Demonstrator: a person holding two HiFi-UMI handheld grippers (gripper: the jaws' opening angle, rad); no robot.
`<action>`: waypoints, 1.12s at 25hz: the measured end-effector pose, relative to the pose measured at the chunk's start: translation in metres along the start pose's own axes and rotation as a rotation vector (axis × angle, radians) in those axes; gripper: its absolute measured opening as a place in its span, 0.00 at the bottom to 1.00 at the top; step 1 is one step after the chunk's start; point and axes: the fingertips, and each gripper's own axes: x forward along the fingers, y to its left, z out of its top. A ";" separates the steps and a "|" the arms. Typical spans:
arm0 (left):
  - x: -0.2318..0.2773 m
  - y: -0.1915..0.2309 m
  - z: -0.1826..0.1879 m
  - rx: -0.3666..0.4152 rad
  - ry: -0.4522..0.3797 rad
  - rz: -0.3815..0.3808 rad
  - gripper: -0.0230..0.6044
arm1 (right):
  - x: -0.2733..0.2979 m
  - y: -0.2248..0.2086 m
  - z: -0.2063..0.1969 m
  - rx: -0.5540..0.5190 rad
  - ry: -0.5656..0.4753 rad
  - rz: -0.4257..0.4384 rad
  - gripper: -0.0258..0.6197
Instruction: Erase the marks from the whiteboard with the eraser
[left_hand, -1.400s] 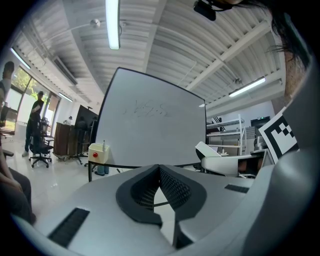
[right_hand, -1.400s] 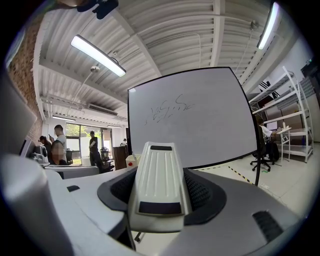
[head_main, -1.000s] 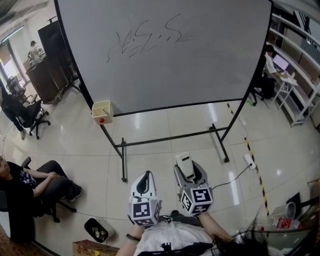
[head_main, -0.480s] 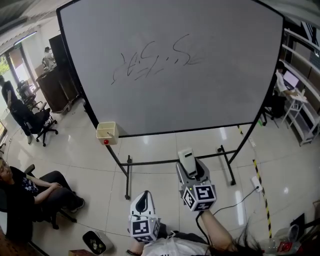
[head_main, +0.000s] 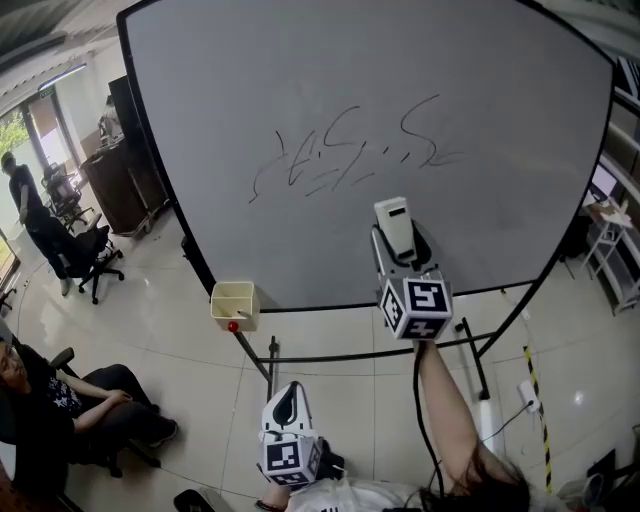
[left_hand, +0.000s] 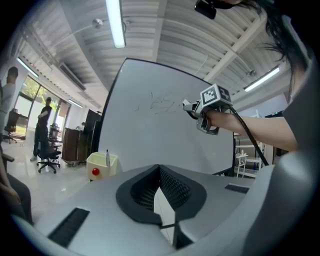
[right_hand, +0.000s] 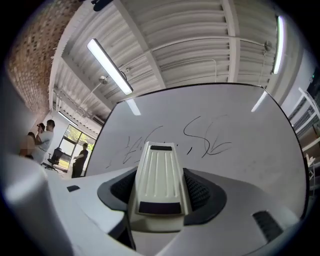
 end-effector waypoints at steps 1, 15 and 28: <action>0.012 0.011 0.009 0.005 -0.012 -0.005 0.03 | 0.021 -0.007 0.003 -0.001 0.004 -0.031 0.47; 0.124 0.111 0.034 -0.009 -0.012 -0.032 0.03 | 0.100 -0.010 -0.006 -0.119 -0.134 -0.351 0.47; 0.160 0.084 0.040 -0.027 -0.019 -0.080 0.03 | 0.096 -0.029 -0.019 -0.226 -0.101 -0.299 0.47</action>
